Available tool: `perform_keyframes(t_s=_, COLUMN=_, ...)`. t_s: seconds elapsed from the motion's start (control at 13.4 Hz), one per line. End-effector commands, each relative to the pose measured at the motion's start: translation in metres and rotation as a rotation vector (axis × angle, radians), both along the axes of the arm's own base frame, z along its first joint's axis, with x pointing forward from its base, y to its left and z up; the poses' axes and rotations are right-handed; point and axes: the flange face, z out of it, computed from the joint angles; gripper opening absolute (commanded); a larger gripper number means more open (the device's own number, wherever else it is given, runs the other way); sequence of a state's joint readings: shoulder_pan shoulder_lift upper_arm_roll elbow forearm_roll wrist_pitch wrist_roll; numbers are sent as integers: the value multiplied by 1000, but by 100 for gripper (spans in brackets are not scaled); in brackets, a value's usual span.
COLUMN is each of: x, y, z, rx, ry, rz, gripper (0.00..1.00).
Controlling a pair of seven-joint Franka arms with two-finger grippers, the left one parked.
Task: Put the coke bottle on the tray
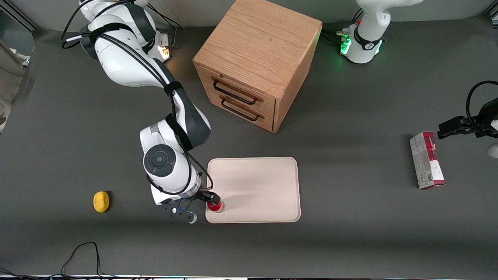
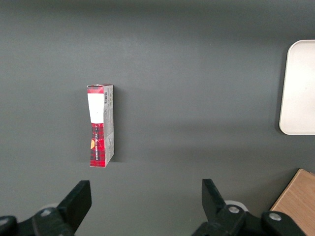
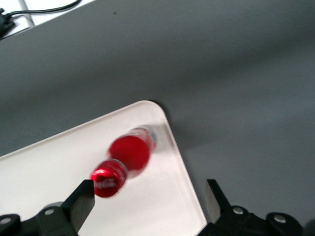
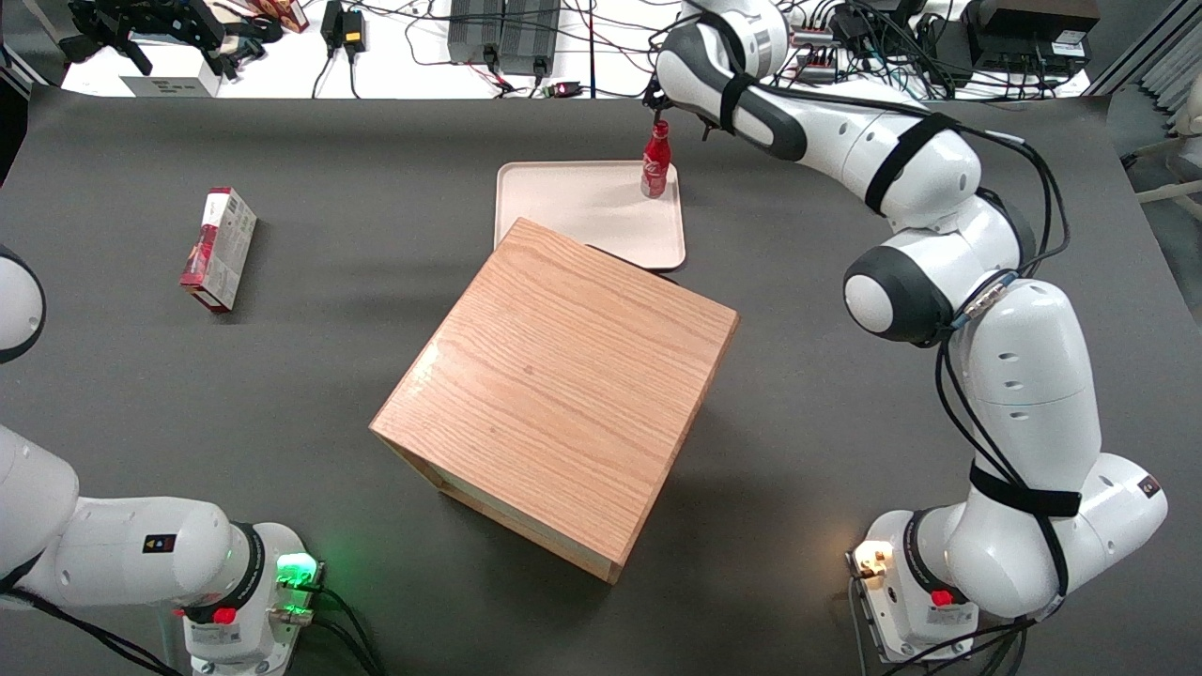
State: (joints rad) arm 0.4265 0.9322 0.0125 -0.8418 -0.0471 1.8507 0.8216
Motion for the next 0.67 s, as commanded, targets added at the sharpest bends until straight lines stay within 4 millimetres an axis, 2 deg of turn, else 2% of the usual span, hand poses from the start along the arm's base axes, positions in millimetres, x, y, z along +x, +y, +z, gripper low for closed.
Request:
perform_keyframes(t_s=0.0, x=-11, y=-42, z=56, rx=-45, ry=71, rz=85, gripper=100)
perform_keyframes(t_s=0.22, x=-37, y=-127, z=105, rx=-26, ry=145, rz=188, gripper=100)
perform_keyframes(t_s=0.45, x=-85, y=-215, z=140, rx=-8, ry=170, rz=328, gripper=100)
perform_keyframes(t_s=0.6, x=-125, y=-262, z=160, rx=3, ry=152, rz=385, gripper=100)
